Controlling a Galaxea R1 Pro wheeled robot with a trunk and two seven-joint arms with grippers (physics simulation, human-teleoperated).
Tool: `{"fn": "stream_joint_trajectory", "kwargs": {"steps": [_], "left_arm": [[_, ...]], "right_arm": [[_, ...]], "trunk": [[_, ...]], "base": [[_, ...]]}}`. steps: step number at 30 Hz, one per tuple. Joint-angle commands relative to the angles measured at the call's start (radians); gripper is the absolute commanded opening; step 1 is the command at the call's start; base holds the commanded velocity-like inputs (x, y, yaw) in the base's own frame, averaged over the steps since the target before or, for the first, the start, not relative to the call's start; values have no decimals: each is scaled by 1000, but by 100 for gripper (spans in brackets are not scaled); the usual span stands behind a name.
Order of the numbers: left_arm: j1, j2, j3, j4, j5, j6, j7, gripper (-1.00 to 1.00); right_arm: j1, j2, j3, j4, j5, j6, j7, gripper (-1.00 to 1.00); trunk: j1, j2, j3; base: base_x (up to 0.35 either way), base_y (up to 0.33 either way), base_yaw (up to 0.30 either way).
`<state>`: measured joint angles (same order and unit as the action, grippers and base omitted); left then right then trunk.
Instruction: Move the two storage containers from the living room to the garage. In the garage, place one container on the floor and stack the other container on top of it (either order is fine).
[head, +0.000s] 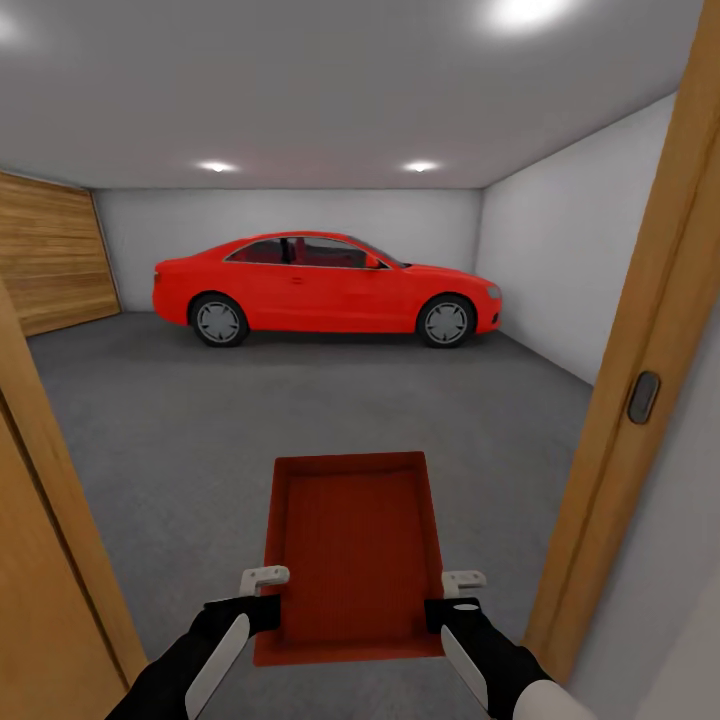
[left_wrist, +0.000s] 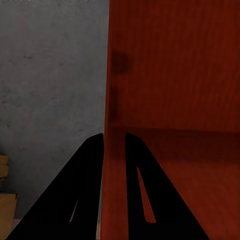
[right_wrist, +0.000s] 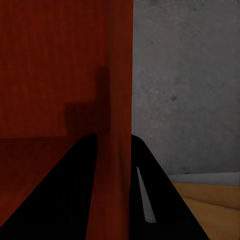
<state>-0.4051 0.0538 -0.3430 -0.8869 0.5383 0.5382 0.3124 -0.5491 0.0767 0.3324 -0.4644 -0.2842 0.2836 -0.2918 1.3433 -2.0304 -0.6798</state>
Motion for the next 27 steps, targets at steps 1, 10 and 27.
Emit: {"fn": "stream_joint_trajectory", "kwargs": {"steps": [1, 10, 27], "left_arm": [[-1, 1, 4, -14, 3, -81, 10, -100], [-1, 1, 4, -14, 3, -81, 10, -100], [-1, 1, 4, -14, 3, -81, 10, -100]], "right_arm": [[0, -1, -1, 0, -9, 5, -5, -100], [0, -1, -1, 0, -9, 5, -5, -100], [0, -1, -1, 0, -9, 5, -5, -100]], "trunk": [[0, -1, -1], [0, -1, -1], [0, -1, -1]], "base": [[12, 16, 0], [4, 9, 0], [91, 20, 0]]}}
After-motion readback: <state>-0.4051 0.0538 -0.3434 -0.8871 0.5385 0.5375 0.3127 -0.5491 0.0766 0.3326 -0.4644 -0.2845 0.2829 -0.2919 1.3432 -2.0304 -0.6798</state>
